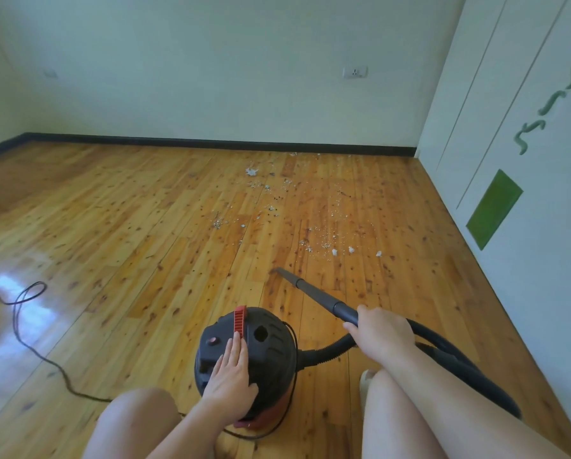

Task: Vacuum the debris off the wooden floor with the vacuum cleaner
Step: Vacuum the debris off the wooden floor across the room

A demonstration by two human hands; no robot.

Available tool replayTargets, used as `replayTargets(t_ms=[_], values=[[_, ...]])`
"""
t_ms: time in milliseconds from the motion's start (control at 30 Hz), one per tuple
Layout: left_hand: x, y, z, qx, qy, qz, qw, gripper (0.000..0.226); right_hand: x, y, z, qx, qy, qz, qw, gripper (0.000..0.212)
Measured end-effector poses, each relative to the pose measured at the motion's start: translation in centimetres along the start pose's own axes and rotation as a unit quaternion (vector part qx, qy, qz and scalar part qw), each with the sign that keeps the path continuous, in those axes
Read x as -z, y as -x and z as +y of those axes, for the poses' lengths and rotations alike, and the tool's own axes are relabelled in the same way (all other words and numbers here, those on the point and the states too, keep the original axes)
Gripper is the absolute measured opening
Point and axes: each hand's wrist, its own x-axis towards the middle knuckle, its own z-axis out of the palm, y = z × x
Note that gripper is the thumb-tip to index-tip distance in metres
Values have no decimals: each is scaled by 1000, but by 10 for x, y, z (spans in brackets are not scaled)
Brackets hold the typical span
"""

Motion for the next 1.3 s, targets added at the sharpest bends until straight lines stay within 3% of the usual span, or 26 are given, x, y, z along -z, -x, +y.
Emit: replayTargets(t_ms=[200,467,967,1300], values=[[-1,-3,11,0,41,-27,999,94,1,2,19,-55,-28,-7,998,43],[-5,-10,12,-14,91,-20,996,105,-4,-1,22,-60,-49,-1,997,41],[20,-27,7,-35,31,-71,996,110,-5,-14,29,-97,-45,-21,994,46],[26,-36,6,-75,67,-89,991,118,-4,11,62,-168,-82,-24,982,41]])
